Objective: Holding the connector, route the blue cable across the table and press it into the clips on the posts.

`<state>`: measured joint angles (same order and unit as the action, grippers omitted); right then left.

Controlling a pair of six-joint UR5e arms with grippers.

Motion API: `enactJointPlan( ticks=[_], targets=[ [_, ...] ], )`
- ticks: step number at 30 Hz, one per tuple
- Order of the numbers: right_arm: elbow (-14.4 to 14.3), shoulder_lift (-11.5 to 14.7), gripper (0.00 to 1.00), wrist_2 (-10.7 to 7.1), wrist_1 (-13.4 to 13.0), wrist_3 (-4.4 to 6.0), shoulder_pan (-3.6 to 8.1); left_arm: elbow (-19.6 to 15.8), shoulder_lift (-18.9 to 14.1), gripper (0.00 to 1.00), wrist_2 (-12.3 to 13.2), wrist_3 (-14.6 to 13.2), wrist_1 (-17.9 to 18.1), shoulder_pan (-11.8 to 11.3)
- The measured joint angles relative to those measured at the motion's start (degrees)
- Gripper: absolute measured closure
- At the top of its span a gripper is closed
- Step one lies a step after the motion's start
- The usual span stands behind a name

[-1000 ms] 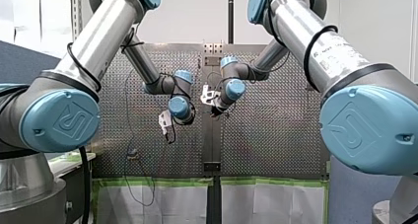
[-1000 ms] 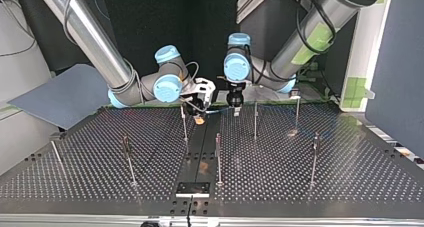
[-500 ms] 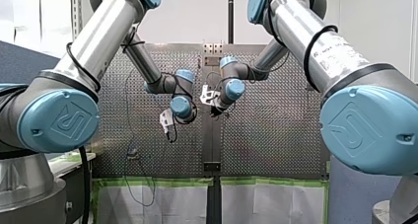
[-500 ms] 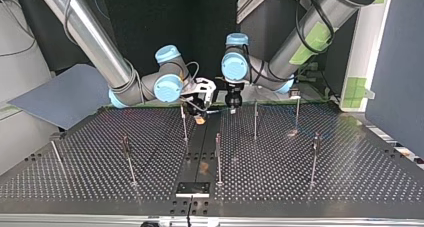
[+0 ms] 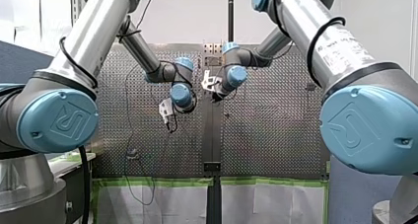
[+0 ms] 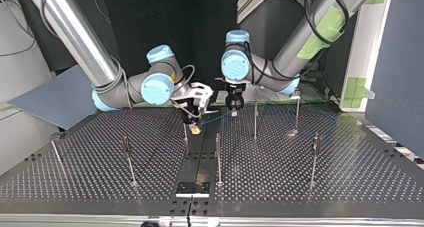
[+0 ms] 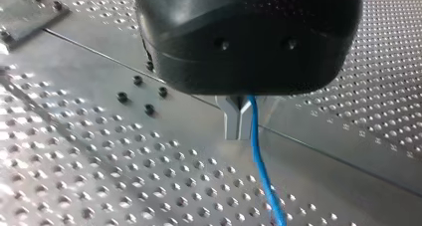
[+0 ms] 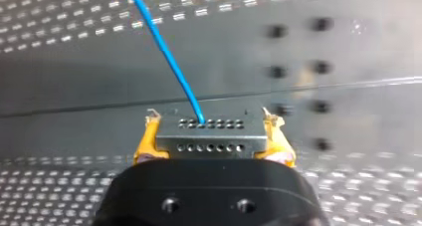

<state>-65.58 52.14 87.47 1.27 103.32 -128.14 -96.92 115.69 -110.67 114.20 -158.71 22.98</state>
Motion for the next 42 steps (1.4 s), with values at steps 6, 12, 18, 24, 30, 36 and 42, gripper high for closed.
enactJointPlan(
  ticks=[6,12,18,24,30,36,42],
  targets=[
    [0.0,2.9,1.00,-0.07,1.1,1.30,0.26,0.0,-2.8,1.00,0.1,-0.3,-1.4,0.2],
    [0.0,5.6,1.00,-0.09,2.8,2.33,0.63,0.0,-5.7,1.00,0.1,-0.8,-2.9,0.0],
    [0.0,8.6,1.00,-0.10,4.7,2.48,0.96,0.4,-8.5,1.00,0.0,-1.6,-3.8,0.0],
    [0.0,11.9,1.00,-0.17,5.7,2.19,0.82,2.6,-11.3,1.00,-0.2,-2.2,-6.1,0.2],
    [0.0,14.8,1.00,-0.86,6.3,2.02,0.93,4.3,-14.6,1.00,-1.4,-2.4,-8.3,0.1],
    [-0.5,15.6,1.00,-1.20,6.5,2.03,1.17,4.5,-18.0,1.00,-0.5,-2.1,-8.3,-0.6],
    [-1.2,14.4,1.00,-1.36,6.4,1.83,1.28,4.6,-18.2,1.00,1.3,-2.1,-8.0,-1.2]
  ],
)
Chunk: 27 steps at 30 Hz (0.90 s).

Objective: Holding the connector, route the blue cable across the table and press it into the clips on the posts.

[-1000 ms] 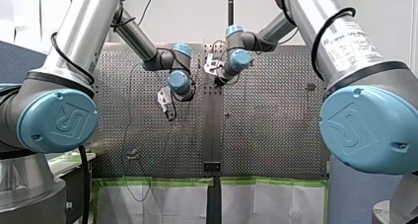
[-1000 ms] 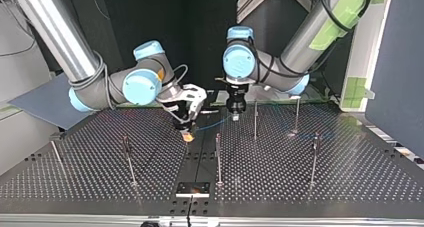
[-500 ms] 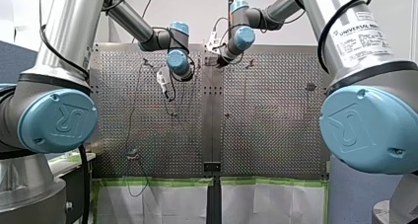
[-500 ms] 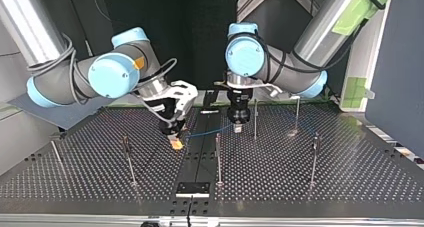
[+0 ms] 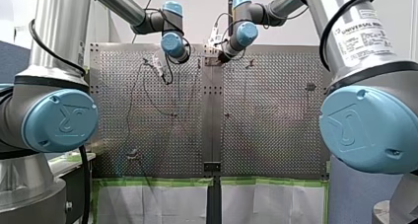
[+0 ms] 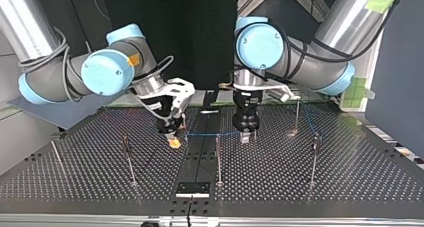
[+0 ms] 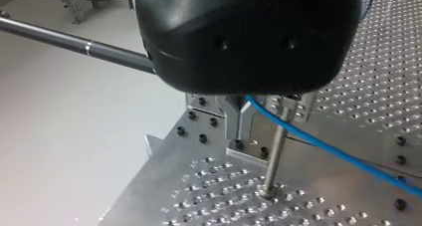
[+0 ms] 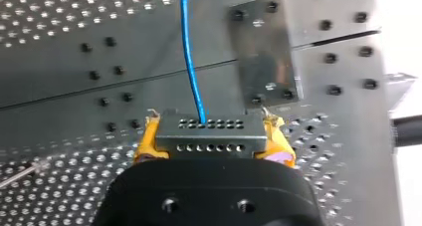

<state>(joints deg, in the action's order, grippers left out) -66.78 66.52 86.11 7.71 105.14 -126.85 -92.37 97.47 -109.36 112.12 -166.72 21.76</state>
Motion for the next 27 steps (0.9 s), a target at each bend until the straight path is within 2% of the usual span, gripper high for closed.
enactJointPlan(
  ticks=[8,18,27],
  targets=[
    [-0.1,-0.6,1.00,-1.19,-0.2,0.01,0.34,0.0,2.8,1.00,1.6,-0.4,0.4,-0.2],
    [-0.1,-1.2,1.00,-3.38,-0.5,0.24,1.64,0.4,3.4,1.00,3.1,-0.4,2.4,-1.5],
    [0.8,-1.6,1.00,-4.73,-0.8,0.34,2.51,3.7,6.5,1.00,4.6,-0.7,1.2,-2.6]
  ],
)
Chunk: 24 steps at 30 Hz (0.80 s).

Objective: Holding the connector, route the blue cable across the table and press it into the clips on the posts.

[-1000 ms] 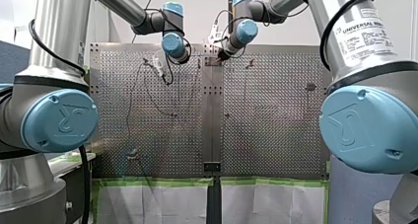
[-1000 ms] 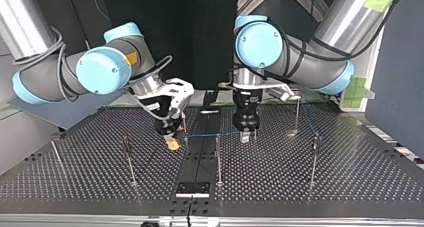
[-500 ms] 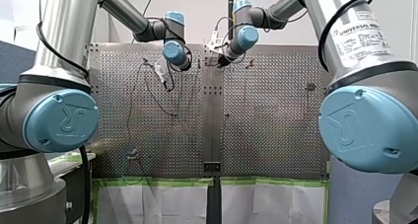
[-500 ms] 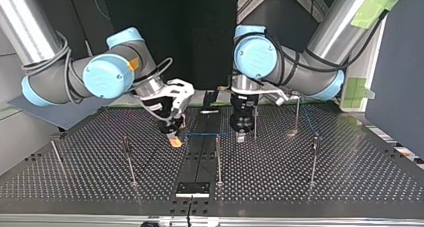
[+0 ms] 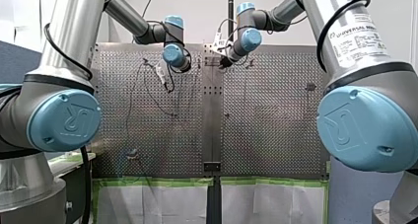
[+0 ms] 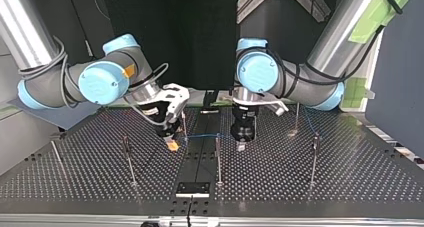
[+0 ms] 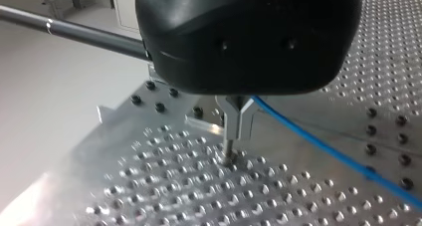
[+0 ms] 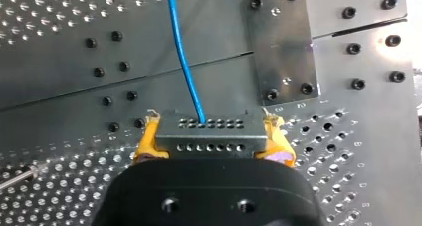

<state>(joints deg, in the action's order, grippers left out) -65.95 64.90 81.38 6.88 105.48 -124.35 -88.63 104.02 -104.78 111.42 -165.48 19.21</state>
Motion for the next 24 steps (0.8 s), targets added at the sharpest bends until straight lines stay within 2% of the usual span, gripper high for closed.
enactJointPlan(
  ticks=[11,20,22,23,24],
  targets=[
    [0.9,-0.9,1.00,-0.32,-0.1,-0.02,1.72,3.7,2.7,1.00,1.2,-0.2,0.2,-1.9],
    [1.9,-1.5,1.00,-0.46,-0.2,-0.08,3.07,4.3,3.0,1.00,1.8,-0.2,0.0,-3.3],
    [2.3,-1.6,1.00,-0.50,-0.2,-0.08,3.33,4.3,3.0,0.93,1.9,-0.2,-0.1,-3.3],
    [2.4,-1.6,1.00,-0.52,-0.2,-0.08,3.49,4.3,3.0,0.93,2.0,-0.2,-0.2,-3.3],
    [2.5,-1.6,1.00,-0.55,-0.1,-0.11,3.71,4.3,3.0,0.85,2.0,-0.2,-0.3,-3.3]
  ],
)
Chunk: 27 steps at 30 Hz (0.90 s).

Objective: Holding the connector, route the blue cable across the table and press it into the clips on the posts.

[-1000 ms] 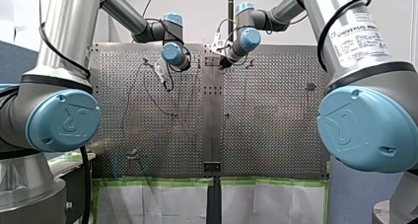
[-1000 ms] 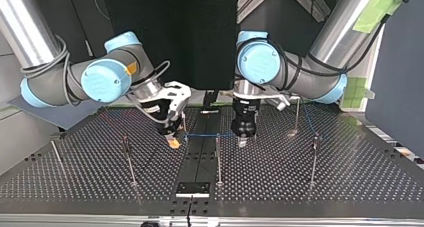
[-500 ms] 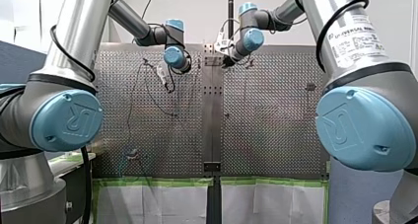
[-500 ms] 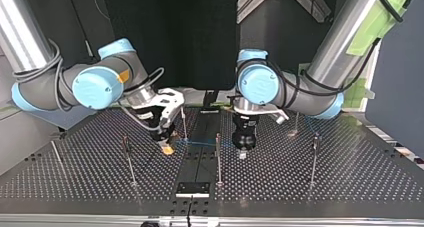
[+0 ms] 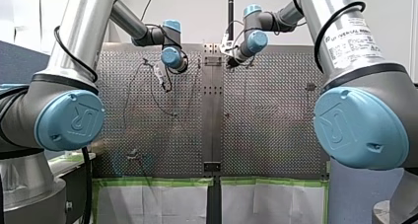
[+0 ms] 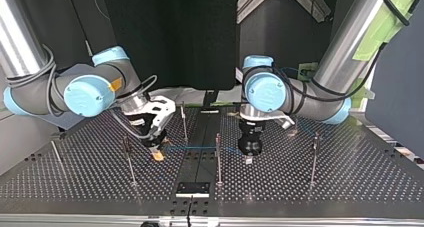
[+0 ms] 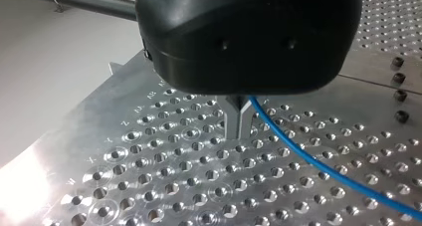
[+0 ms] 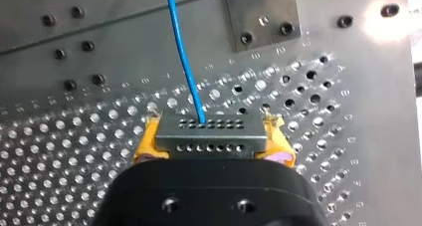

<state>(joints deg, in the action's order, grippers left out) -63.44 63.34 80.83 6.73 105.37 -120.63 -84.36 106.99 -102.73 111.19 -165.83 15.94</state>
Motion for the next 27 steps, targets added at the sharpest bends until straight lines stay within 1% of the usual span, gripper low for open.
enactJointPlan(
  ticks=[1,2,4,5,6,7,8,9,16,23,27],
  targets=[
    [0.1,0.0,1.00,-0.01,0.0,-0.01,0.16,0.0,0.0,0.73,0.0,-0.1,-0.2,0.1],
    [0.1,0.0,1.00,-0.02,0.0,-0.04,0.31,0.0,0.0,0.73,0.1,-0.3,-0.5,0.2],
    [0.2,0.0,1.00,-0.04,0.1,-0.12,0.64,0.0,0.0,0.46,0.1,-0.8,-1.2,0.5],
    [0.2,0.0,1.00,-0.04,0.1,-0.15,0.77,0.0,0.0,0.46,0.1,-1.1,-1.6,0.6],
    [0.2,0.0,1.00,-0.04,0.1,-0.19,0.92,0.0,0.0,0.28,-0.1,-1.5,-2.1,0.8],
    [0.2,0.0,1.00,-0.03,0.2,-0.21,0.99,0.0,0.0,0.15,-0.3,-1.8,-2.4,0.9],
    [0.2,0.0,1.00,-0.02,0.2,-0.24,1.05,0.0,0.0,0.15,-0.6,-2.1,-2.8,1.1],
    [0.2,0.0,1.00,0.00,0.2,-0.27,1.12,0.0,-0.1,0.00,-0.9,-2.5,-3.4,1.3],
    [0.2,0.0,1.00,0.04,0.3,-0.38,1.59,-0.1,-0.9,0.00,-1.9,-3.6,-6.8,2.3],
    [0.2,0.0,1.00,0.24,0.4,-0.51,1.73,-1.8,-4.0,0.00,-1.9,-3.5,-10.5,4.1],
    [0.2,0.0,1.00,0.29,0.4,-0.57,1.76,-2.7,-5.9,0.00,-1.9,-3.9,-12.6,5.3]
  ],
)
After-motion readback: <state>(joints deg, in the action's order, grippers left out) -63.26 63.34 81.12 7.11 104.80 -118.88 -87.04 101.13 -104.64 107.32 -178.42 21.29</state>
